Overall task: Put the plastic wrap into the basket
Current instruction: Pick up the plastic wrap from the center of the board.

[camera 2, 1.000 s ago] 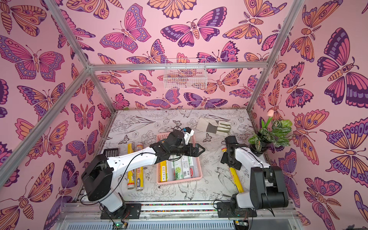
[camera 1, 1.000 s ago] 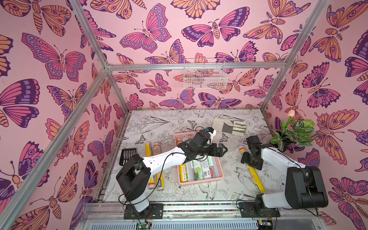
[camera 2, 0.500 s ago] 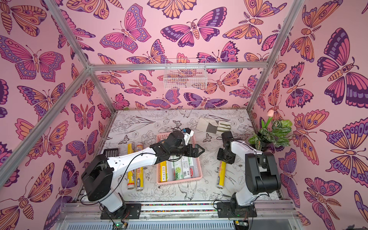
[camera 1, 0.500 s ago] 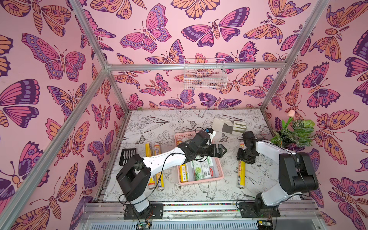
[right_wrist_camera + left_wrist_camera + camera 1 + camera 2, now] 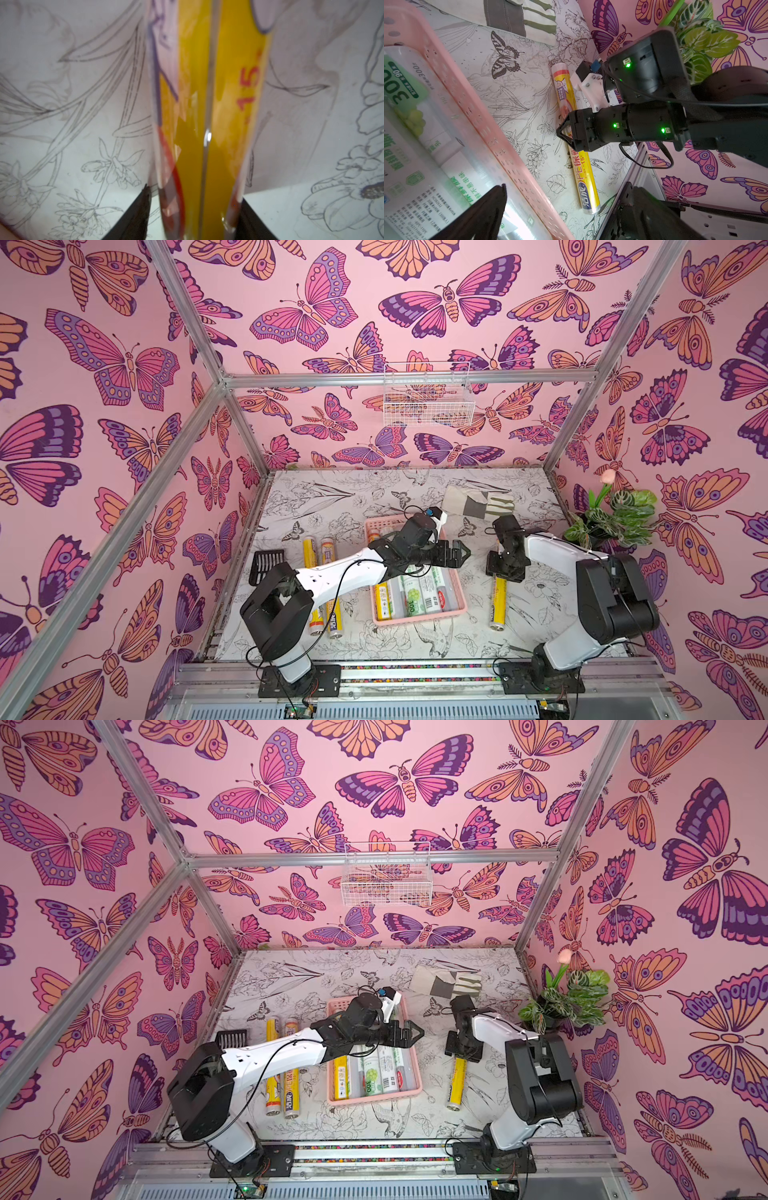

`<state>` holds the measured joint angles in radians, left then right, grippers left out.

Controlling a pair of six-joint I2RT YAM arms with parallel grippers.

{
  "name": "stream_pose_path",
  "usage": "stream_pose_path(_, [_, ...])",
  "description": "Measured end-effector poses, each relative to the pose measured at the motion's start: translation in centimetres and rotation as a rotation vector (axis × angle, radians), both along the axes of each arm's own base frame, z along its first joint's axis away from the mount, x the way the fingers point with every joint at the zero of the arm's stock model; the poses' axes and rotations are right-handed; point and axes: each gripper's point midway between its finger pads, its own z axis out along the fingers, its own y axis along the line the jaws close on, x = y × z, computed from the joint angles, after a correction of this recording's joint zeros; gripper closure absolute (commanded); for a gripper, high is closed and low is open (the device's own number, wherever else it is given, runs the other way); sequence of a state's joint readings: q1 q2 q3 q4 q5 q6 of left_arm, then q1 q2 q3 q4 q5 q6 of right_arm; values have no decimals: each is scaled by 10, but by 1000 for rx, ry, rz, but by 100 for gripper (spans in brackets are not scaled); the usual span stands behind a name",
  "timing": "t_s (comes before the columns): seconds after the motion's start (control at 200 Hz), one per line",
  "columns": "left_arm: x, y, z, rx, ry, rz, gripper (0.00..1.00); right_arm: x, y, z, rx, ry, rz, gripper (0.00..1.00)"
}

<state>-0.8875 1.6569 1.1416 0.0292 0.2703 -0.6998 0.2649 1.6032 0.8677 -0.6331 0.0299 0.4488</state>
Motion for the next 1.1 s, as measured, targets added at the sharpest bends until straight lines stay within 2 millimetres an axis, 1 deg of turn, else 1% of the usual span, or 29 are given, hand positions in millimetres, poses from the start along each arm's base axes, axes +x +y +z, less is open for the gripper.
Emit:
stream_pose_path(0.035, [0,0,0,0,0,1,0,-3,0,0,-4,3,2,42])
stream_pose_path(0.135, [0,0,0,1,0,2,0,-9,-1,0,-12,13,1,48])
stream_pose_path(0.235, [1,1,-1,2,1,5,0,-11,-3,1,-22,17,-6,57])
stream_pose_path(0.31, [1,3,-2,5,0,9,0,-13,-6,7,-31,8,-9,64])
stream_pose_path(0.391, [1,7,-1,8,-4,18,0,-12,-7,19,-33,-27,-11,71])
stream_pose_path(0.496, [1,13,2,8,-16,40,0,-11,-7,41,-17,-91,-9,71])
stream_pose_path(0.596, [2,22,6,12,-33,79,0,-6,-1,67,11,-162,11,71])
stream_pose_path(0.731, [4,41,11,20,-67,151,0,6,22,109,102,-271,76,71])
stream_pose_path(0.816, [5,55,15,24,-89,203,0,12,45,132,175,-323,141,71])
stream_pose_path(0.876, [5,65,16,26,-101,241,0,14,63,144,221,-346,189,71])
stream_pose_path(0.981, [6,84,19,26,-131,312,0,17,100,154,292,-353,279,71])
stream_pose_path(1.102, [6,103,24,20,-159,383,0,19,140,152,324,-323,386,70])
